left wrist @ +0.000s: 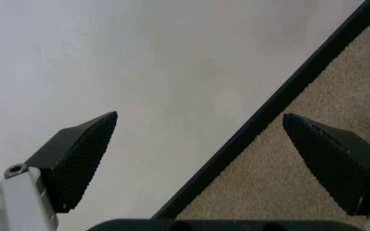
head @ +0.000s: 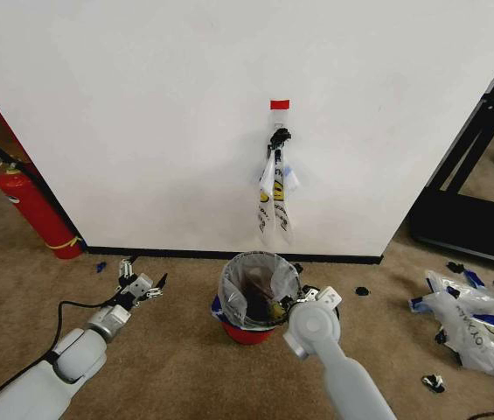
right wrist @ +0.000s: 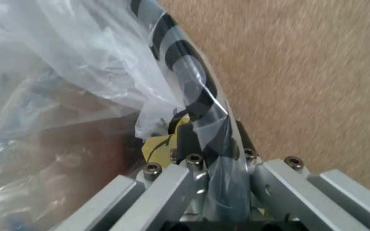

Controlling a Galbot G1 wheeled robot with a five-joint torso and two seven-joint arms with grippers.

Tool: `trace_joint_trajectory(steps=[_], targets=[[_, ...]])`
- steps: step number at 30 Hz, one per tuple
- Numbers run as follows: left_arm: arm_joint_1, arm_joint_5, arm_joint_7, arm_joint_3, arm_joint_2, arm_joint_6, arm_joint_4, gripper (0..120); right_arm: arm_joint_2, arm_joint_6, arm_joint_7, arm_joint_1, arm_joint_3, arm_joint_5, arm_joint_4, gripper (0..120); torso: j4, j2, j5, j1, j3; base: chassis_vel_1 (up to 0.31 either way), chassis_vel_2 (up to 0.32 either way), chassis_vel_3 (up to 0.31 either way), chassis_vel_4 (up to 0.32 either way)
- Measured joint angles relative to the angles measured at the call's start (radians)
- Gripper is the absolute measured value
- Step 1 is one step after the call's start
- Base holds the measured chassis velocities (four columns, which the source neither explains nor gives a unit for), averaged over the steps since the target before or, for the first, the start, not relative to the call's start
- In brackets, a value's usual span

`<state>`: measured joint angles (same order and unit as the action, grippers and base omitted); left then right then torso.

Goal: Pick up the garbage bag from the wall and place it over the trash bin.

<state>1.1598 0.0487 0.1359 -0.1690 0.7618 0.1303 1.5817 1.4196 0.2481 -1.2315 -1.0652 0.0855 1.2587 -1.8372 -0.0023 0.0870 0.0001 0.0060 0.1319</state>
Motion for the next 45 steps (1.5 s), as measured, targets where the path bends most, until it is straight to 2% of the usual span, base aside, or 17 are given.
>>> trace_joint_trajectory(steps=[9,13,17,18,23,24,26,29,31,32,33,35,37,38,41,43,45], targets=[[-0.009,0.002,0.0,0.013,0.009,0.0,-0.011,100,-0.015,0.01,0.013,0.021,-0.012,-0.025,0.02,1,0.0,0.0,-0.0002,0.0,0.0,0.0,0.0,0.0,0.0],[-0.005,0.002,0.0,0.012,0.009,0.0,-0.01,100,-0.015,0.014,0.015,0.012,-0.017,-0.03,-0.001,13,0.0001,0.0,-0.0003,0.0,0.0,0.0,0.0,0.0,0.0],[0.002,0.001,0.0,0.004,0.006,0.001,-0.002,100,-0.045,0.027,0.003,-0.023,-0.028,-0.031,-0.077,32,0.0002,0.0,-0.0001,0.0,0.0,0.0,0.0,0.0,0.0],[0.002,0.001,0.0,0.004,0.006,0.001,-0.002,100,-0.045,0.027,0.003,-0.023,-0.028,-0.031,-0.077,32,0.0002,0.0,-0.0001,0.0,0.0,0.0,0.0,0.0,0.0],[0.011,-0.02,0.006,-0.014,0.001,0.007,0.021,100,-0.184,0.036,0.046,-0.142,-0.047,-0.08,-0.286,53,0.0,0.0,0.0,0.0,0.0,0.0,0.0,0.0,0.0],[0.011,-0.02,0.006,-0.014,0.001,0.007,0.021,100,-0.184,0.036,0.046,-0.142,-0.047,-0.08,-0.286,53,0.0,0.0,0.0,0.0,0.0,0.0,0.0,0.0,0.0],[0.01,-0.057,0.014,-0.025,0.01,0.018,0.038,100,-0.25,-0.003,0.162,-0.198,-0.027,-0.164,-0.358,62,-0.0001,0.0,-0.0001,0.0,0.0,0.0,0.0,0.0,0.0],[0.007,-0.145,0.023,-0.047,0.048,0.034,0.086,100,-0.311,-0.119,0.362,-0.239,0.008,-0.383,-0.362,73,-0.0001,0.0,0.0,0.0,0.0,0.0,0.0,0.0,0.0],[0.019,-0.249,0.024,-0.082,0.101,0.043,0.167,100,-0.334,-0.298,0.567,-0.259,0.06,-0.602,-0.294,82,-0.0001,0.0,0.0001,0.0,0.0,0.0,0.0,0.0,0.0],[0.019,-0.249,0.024,-0.082,0.101,0.043,0.167,100,-0.334,-0.298,0.567,-0.259,0.06,-0.602,-0.294,82,-0.0001,0.0,0.0001,0.0,0.0,0.0,0.0,0.0,0.0],[0.029,-0.279,0.02,-0.102,0.127,0.044,0.199,100,-0.335,-0.36,0.64,-0.269,0.082,-0.668,-0.271,87,-0.0002,0.0,0.0005,0.0,0.0,0.0,0.0,0.0,0.0],[0.063,-0.342,-0.009,-0.159,0.213,0.053,0.286,100,-0.331,-0.524,0.771,-0.292,0.134,-0.819,-0.217,94,0.0,0.0,0.0003,0.0,0.0,0.0,0.0,0.0,0.0],[0.093,-0.376,-0.039,-0.205,0.286,0.08,0.342,100,-0.321,-0.618,0.877,-0.322,0.177,-0.919,-0.191,98,-0.0001,0.0,0.0,0.0,0.0,0.0,0.0,0.0,0.0],[0.12,-0.384,-0.069,-0.241,0.347,0.098,0.382,100,-0.313,-0.655,0.942,-0.35,0.204,-0.973,-0.187,100,0.0001,0.0,0.001,0.0,0.0,0.0,0.0,0.0,0.0],[0.166,-0.389,-0.106,-0.287,0.425,0.121,0.438,100,-0.288,-0.671,0.991,-0.406,0.242,-1.056,-0.196,100,0.0001,0.0,-0.0002,0.0,0.0,0.0,0.0,0.0,0.0],[0.195,-0.389,-0.12,-0.307,0.46,0.128,0.468,100,-0.263,-0.666,0.993,-0.446,0.264,-1.12,-0.21,100,0.0002,0.0,0.0007,0.0,0.0,0.0,0.0,0.0,0.0],[0.243,-0.388,-0.132,-0.329,0.501,0.135,0.507,100,-0.213,-0.647,0.991,-0.514,0.301,-1.205,-0.245,100,0.0002,0.0,-0.0001,0.0,0.0,0.0,0.0,0.0,0.0]])
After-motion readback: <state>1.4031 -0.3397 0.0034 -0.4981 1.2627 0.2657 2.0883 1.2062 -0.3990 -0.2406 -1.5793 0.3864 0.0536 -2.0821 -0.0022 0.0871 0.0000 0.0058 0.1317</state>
